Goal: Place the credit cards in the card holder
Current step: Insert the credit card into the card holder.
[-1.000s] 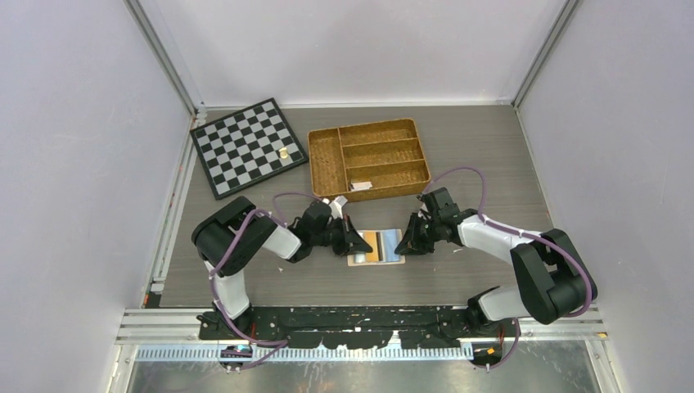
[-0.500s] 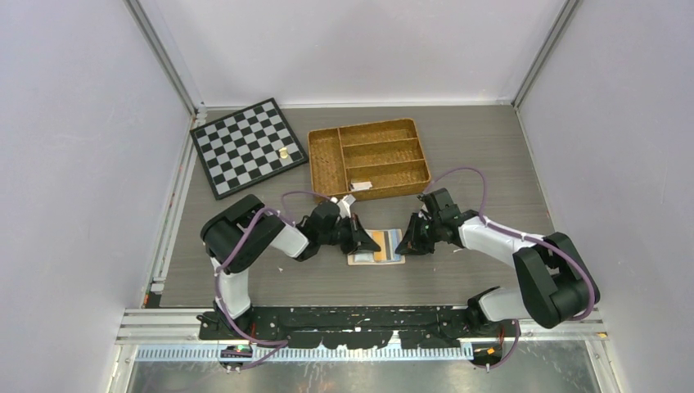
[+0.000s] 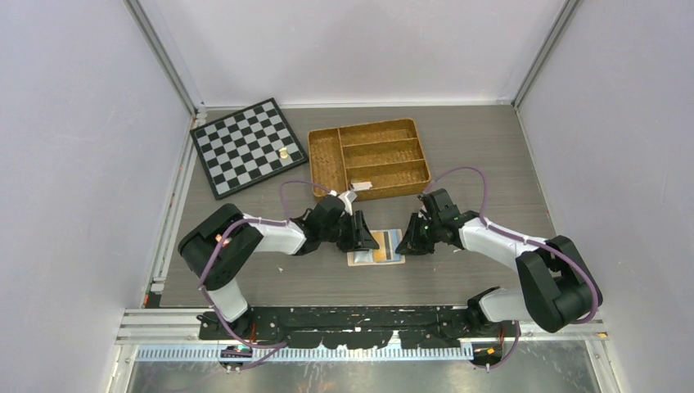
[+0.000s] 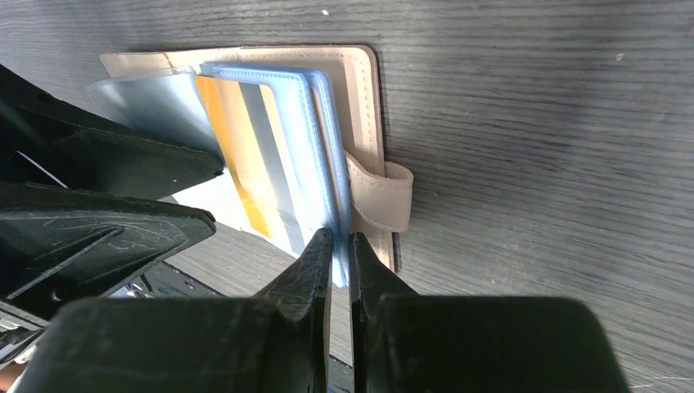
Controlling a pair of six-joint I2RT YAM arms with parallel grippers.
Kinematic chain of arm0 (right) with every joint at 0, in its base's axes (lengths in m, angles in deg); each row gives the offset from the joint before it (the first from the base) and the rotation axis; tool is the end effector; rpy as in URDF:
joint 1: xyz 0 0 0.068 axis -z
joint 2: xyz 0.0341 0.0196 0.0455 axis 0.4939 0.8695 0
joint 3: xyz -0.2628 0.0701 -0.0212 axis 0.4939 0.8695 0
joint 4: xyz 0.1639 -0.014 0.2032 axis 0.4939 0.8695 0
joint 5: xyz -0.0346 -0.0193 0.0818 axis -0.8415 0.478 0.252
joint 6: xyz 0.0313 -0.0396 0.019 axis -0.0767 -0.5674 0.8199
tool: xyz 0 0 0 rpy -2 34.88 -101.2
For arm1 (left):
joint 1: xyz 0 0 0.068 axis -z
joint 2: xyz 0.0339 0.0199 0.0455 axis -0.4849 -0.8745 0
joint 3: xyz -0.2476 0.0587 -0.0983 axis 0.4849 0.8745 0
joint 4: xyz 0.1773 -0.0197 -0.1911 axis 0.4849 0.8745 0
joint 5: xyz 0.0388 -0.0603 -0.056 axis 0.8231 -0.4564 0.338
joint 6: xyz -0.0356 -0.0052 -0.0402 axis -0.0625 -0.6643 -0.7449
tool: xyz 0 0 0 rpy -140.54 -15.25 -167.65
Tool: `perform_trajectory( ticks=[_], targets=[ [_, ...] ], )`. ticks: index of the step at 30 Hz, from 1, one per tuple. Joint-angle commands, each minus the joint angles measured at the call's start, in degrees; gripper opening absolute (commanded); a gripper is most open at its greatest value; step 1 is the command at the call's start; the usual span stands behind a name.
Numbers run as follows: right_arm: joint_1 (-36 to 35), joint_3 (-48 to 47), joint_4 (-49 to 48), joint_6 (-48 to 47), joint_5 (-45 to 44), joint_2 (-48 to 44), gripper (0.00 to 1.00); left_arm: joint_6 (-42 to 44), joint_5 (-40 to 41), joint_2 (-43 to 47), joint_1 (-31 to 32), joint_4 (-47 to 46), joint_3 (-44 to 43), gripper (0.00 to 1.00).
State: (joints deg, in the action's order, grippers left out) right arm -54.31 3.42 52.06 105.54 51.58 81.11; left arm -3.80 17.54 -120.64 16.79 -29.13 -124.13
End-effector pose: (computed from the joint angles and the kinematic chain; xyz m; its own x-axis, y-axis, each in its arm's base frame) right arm 0.2011 0.1055 0.1466 -0.9588 0.2087 -0.1925 0.0775 0.8446 0.5297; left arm 0.2152 -0.2390 0.1281 -0.9566 -0.1516 -0.2489 0.1056 0.6159 -0.7807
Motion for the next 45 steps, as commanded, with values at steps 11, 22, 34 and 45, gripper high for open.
perform_trajectory(
  ticks=[11,22,34,45],
  targets=[
    [0.15,0.63,3.07,0.16,-4.1,-1.6,0.24,5.71,3.05,-2.09,1.56,10.12,-3.87,0.39],
    [0.16,1.38,1.68,1.7,-4.11,-1.98,0.32,5.99,2.5,-4.73,3.45,9.67,-8.29,0.37],
    [0.13,1.99,0.16,3.52,-4.39,-2.91,0.36,5.63,4.78,-3.97,6.41,13.36,-12.3,0.36],
    [0.13,2.5,1.51,6.41,-7.8,-8.74,0.4,5.6,5.2,-4.18,7.44,14.77,-14.23,0.36]
  ],
)
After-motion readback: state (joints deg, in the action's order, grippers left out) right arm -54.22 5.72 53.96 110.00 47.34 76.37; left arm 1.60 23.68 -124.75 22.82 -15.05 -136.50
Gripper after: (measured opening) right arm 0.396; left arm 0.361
